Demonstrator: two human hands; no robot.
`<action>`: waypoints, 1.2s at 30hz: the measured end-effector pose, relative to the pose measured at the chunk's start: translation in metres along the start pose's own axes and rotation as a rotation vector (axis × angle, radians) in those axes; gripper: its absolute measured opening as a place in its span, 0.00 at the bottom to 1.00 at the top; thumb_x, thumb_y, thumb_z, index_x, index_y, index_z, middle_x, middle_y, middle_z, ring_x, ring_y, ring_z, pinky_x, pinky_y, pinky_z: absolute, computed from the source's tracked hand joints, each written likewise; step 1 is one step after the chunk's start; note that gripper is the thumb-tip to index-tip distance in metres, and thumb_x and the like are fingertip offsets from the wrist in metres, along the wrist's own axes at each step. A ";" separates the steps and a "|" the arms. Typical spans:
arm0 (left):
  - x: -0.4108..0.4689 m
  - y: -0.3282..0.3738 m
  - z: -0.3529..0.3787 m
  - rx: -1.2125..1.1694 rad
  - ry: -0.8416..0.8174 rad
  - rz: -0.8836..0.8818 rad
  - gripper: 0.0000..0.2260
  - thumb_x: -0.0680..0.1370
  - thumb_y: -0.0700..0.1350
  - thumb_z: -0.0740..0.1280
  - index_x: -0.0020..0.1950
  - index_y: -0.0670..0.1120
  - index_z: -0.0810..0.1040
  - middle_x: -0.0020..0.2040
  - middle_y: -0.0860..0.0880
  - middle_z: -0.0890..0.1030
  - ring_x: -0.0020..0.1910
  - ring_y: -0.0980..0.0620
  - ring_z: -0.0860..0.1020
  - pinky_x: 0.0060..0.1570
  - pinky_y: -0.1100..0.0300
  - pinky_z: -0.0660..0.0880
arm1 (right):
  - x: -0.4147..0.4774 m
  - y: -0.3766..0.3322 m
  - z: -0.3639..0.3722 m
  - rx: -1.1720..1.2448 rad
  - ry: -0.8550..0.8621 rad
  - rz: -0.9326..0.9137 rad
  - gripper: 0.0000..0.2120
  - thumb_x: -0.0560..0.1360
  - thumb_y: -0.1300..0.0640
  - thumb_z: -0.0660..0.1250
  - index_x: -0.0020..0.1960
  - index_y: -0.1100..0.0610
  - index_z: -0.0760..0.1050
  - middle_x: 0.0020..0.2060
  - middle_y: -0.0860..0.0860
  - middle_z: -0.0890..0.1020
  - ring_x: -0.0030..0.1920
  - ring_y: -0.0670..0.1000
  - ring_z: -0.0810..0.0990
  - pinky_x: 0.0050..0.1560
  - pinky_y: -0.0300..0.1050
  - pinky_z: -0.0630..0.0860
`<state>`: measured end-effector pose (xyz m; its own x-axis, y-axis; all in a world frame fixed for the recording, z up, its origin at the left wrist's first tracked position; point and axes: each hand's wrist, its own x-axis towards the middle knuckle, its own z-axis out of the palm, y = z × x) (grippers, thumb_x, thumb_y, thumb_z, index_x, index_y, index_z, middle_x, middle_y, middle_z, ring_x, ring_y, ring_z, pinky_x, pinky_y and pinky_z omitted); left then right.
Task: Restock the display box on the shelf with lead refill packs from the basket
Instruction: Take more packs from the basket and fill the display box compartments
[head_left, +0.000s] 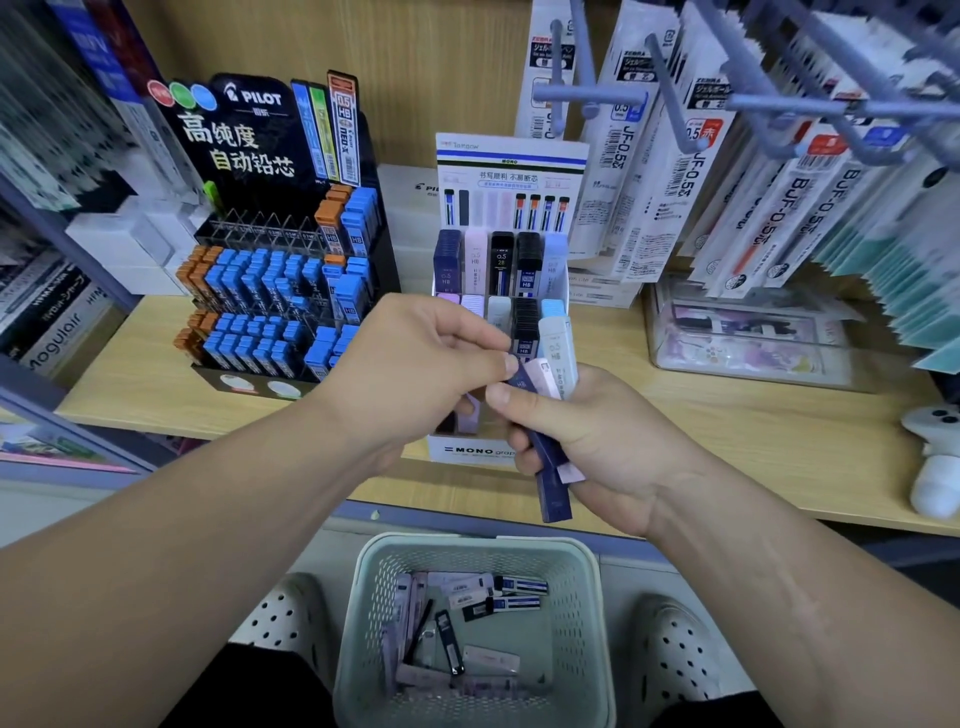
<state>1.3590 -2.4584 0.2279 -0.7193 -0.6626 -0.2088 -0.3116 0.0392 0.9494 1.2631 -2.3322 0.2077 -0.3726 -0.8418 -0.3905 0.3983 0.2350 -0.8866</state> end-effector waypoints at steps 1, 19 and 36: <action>0.001 0.000 -0.001 -0.026 -0.002 -0.002 0.04 0.72 0.36 0.75 0.45 0.41 0.84 0.34 0.42 0.84 0.31 0.50 0.79 0.32 0.60 0.76 | 0.000 0.000 0.001 0.033 -0.009 0.002 0.04 0.75 0.59 0.72 0.45 0.58 0.77 0.31 0.50 0.77 0.30 0.46 0.72 0.29 0.36 0.68; 0.016 -0.014 -0.049 0.504 0.059 0.326 0.08 0.73 0.39 0.76 0.49 0.50 0.85 0.39 0.52 0.83 0.36 0.56 0.81 0.41 0.69 0.78 | 0.005 -0.003 -0.016 0.214 0.241 0.107 0.13 0.79 0.49 0.68 0.50 0.59 0.80 0.29 0.49 0.70 0.27 0.46 0.65 0.23 0.35 0.62; 0.023 -0.034 -0.038 0.998 -0.019 0.606 0.03 0.72 0.40 0.74 0.44 0.46 0.84 0.40 0.51 0.80 0.39 0.51 0.78 0.41 0.53 0.78 | 0.007 -0.004 -0.021 0.327 0.223 0.071 0.11 0.79 0.52 0.68 0.46 0.60 0.80 0.31 0.52 0.74 0.29 0.49 0.70 0.27 0.39 0.68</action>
<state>1.3768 -2.5028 0.1995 -0.9242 -0.3230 0.2037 -0.2580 0.9214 0.2906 1.2409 -2.3288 0.2035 -0.4928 -0.6948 -0.5239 0.6619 0.0915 -0.7440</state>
